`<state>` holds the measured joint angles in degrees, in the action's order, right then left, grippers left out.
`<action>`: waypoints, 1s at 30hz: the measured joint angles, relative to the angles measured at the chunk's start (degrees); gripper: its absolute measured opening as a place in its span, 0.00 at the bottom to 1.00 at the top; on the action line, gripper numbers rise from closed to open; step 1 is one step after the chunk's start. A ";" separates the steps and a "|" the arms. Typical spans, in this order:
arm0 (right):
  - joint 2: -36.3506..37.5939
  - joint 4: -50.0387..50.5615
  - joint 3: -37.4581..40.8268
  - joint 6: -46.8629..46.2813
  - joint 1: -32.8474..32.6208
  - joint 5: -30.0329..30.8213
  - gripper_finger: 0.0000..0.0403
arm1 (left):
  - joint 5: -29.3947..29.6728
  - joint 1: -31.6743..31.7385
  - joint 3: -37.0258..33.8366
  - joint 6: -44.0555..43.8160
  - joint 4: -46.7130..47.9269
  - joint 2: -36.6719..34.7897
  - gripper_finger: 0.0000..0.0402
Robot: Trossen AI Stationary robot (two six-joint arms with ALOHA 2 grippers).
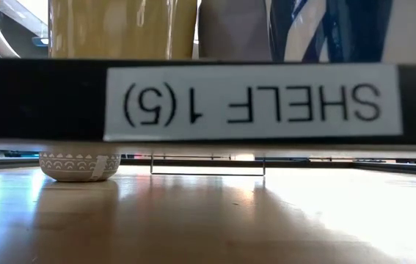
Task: Place coffee mugs
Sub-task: Put the red mug on the shelf
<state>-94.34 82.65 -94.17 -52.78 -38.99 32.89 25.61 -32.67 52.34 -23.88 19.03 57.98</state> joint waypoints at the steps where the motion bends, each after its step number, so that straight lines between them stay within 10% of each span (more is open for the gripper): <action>1: 3.08 -2.96 4.17 -0.33 -0.13 0.25 0.18 | 0.00 0.00 0.00 0.00 -0.03 0.00 0.38; 13: 38.08 -52.82 46.37 18.55 0.16 -3.93 0.18 | 0.62 0.02 0.00 0.09 -1.21 0.00 0.38; 30: 56.19 -73.26 65.59 39.01 10.05 -25.84 0.18 | -3.62 7.47 0.00 7.94 -6.34 -0.04 0.38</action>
<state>-38.16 9.39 -28.58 -13.78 -28.94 7.05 21.98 -25.20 52.34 -15.94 12.69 57.93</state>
